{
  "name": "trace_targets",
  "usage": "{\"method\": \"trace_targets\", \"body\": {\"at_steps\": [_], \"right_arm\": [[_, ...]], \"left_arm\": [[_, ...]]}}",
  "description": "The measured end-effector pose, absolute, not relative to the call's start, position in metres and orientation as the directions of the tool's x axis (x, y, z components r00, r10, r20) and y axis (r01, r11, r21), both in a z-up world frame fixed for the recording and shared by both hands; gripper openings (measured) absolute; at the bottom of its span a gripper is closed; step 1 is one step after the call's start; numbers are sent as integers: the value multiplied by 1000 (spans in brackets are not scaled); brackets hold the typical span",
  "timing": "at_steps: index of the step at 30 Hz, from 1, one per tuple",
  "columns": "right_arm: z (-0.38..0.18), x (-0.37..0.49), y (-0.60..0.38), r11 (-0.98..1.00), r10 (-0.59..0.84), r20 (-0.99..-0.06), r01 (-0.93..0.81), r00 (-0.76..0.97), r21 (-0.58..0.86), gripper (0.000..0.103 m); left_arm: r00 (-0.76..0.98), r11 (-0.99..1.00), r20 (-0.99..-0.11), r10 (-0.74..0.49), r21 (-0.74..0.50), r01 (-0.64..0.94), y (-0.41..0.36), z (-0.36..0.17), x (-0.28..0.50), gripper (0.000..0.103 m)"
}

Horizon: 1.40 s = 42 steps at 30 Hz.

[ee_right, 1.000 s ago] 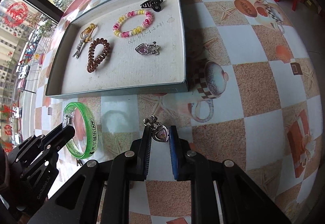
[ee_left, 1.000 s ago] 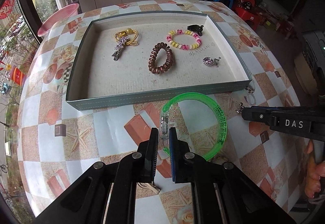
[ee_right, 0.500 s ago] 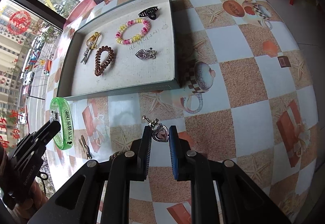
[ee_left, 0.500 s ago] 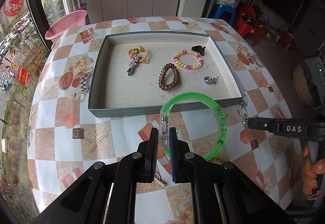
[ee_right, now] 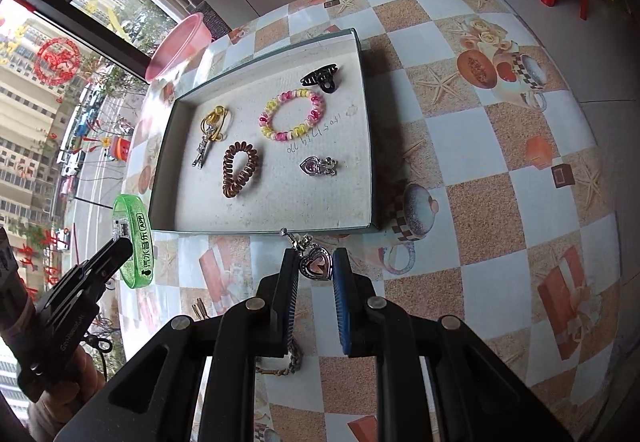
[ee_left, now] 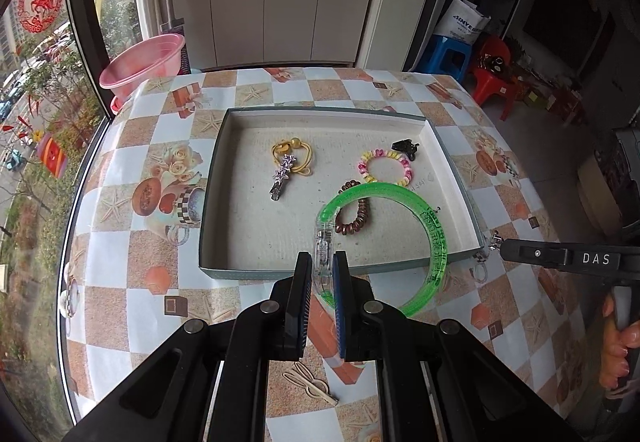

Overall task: Organize jewelry
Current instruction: 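Carry the green bangle with the left tool while the right tool carries the heart pendant into the tray, then open the right tool to drop the heart pendant while the left tool releases the bangle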

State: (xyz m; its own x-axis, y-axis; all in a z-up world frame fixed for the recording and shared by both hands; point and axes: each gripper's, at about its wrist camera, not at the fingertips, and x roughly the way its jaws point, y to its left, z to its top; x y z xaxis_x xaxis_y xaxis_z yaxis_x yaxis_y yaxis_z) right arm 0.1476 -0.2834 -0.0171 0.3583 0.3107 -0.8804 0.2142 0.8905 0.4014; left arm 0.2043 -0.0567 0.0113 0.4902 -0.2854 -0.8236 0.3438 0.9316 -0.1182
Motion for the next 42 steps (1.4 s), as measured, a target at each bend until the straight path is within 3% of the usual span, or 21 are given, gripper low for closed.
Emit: {"method": "trace_targets", "body": {"at_steps": [18,42], "right_arm": [[-11,227,-285,892,334,-861,165,383,420,19],[-64,294,-270,926,294,-901,140,319,352,19]], "left_arm": [[498,960,-840,-215,-88,266,-50,0,270,23],[402,968,-908,-115,-12,250,-73,-63,309,23]]}}
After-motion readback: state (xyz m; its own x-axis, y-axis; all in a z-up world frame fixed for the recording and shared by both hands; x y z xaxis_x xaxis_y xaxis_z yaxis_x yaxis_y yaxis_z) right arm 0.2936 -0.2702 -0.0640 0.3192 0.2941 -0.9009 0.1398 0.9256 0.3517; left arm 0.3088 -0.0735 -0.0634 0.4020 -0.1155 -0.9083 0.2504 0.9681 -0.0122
